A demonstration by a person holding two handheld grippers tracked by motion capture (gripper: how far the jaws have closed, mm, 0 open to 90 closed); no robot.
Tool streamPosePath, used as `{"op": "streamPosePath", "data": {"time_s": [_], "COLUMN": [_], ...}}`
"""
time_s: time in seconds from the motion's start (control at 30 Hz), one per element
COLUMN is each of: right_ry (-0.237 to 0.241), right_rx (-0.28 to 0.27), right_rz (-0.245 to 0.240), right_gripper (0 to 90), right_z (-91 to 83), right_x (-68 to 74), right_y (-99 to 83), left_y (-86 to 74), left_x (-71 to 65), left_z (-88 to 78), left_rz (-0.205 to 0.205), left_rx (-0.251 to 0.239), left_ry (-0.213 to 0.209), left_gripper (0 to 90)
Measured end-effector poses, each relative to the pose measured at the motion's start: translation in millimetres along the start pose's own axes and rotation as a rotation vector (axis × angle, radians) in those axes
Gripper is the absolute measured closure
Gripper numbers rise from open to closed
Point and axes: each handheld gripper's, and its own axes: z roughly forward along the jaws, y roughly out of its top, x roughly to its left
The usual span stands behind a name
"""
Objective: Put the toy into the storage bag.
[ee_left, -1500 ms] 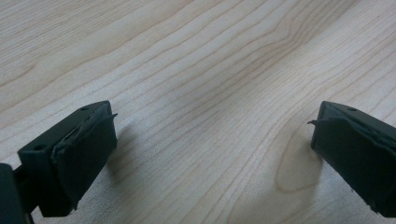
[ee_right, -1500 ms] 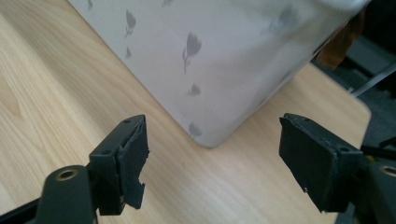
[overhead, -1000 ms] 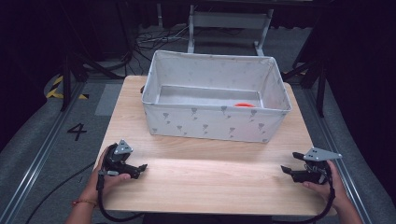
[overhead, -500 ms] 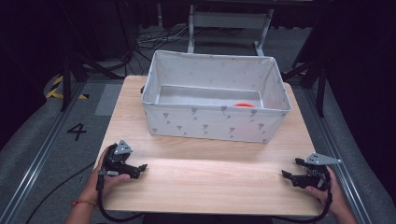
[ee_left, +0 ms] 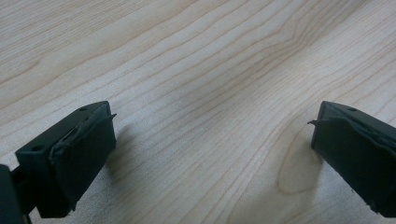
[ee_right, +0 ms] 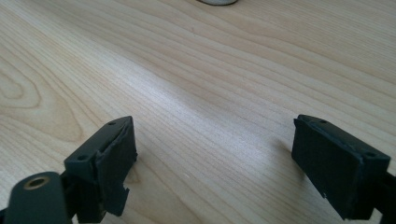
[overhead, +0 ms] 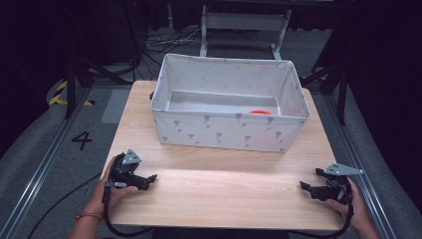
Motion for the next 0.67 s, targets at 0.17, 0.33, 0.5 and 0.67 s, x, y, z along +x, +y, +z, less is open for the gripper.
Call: {"op": "streamPosePath", "data": {"time_s": [0.17, 0.33, 0.5, 0.67], "right_ry": [0.000, 0.000, 0.000, 0.000], "right_rx": [0.000, 0.000, 0.000, 0.000], "right_rz": [0.001, 0.001, 0.001, 0.000], "right_gripper": [14.2, 14.2, 14.2, 14.2], "right_z": [0.0, 0.0, 0.0, 0.0], "right_x": [0.1, 0.1, 0.1, 0.1], "right_y": [0.0, 0.0, 0.0, 0.0], "left_y": [0.5, 0.8, 1.1, 1.3], "left_x": [0.7, 0.9, 1.5, 1.4], "left_z": [0.4, 0.6, 0.7, 0.9], "left_rz": [0.007, 0.008, 0.012, 0.006], "left_rx": [-0.003, -0.003, -0.001, 0.000], "left_ry": [0.002, 0.002, 0.002, 0.002], "left_gripper": [0.2, 0.2, 0.2, 0.2]}}
